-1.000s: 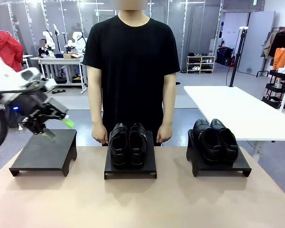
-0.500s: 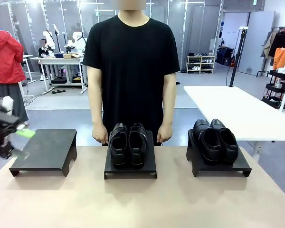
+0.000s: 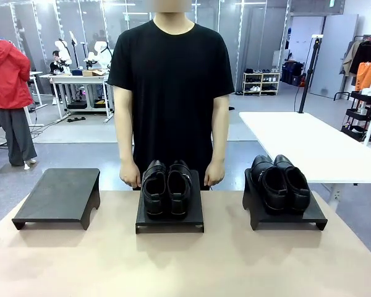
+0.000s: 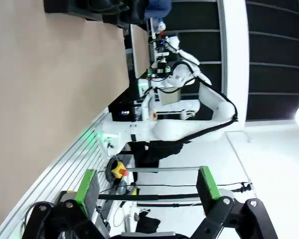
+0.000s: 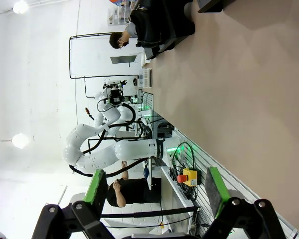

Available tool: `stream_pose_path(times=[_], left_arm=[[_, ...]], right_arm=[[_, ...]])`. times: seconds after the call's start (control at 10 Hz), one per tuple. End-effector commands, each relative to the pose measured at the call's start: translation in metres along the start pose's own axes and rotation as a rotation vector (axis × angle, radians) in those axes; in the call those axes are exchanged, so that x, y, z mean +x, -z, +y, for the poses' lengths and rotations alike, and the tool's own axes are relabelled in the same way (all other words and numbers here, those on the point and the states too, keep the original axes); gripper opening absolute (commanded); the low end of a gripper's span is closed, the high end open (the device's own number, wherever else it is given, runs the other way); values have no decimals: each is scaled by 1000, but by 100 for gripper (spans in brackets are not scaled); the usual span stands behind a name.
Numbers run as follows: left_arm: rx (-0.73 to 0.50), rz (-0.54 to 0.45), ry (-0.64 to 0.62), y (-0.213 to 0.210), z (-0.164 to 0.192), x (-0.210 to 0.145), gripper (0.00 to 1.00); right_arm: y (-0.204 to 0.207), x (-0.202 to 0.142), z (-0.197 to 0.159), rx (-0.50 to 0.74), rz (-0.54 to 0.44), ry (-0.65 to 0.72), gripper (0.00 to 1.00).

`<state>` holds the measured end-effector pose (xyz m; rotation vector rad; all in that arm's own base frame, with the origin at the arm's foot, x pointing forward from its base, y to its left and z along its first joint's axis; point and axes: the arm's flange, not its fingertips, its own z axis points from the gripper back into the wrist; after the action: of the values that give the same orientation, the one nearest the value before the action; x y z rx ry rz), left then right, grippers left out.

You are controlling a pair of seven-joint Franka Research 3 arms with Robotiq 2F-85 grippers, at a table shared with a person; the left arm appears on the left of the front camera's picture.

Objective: Place the shoes on the stand as instructed by the person.
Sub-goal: Pick up another pair of Shoes and place it on the Shoes Stand indicated by the person.

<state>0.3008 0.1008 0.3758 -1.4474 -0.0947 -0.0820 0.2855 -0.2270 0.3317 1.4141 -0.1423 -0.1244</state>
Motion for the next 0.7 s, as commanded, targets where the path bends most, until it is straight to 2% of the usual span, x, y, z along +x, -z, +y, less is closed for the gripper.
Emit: stream_pose_path(times=[0.0,0.2,0.4,0.5,0.6], left_arm=[[-42,9,-4,-29,19,-15,100],[-61,-4,-40,-45,42,-26,100],[-115,-18,-95,-46,57,-14,100],[-55,-32,-61,-38,44,-31,100],[-55,-32,-61,-38,44,-31,100]], right_arm=[[2,-4,1,-16,3,-4,100],[2,-4,1,-16,3,-4,100],[2,-4,1,-16,3,-4,100],[2,-4,1,-16,3,-4,100],[2,-4,1,-16,3,-4,100]])
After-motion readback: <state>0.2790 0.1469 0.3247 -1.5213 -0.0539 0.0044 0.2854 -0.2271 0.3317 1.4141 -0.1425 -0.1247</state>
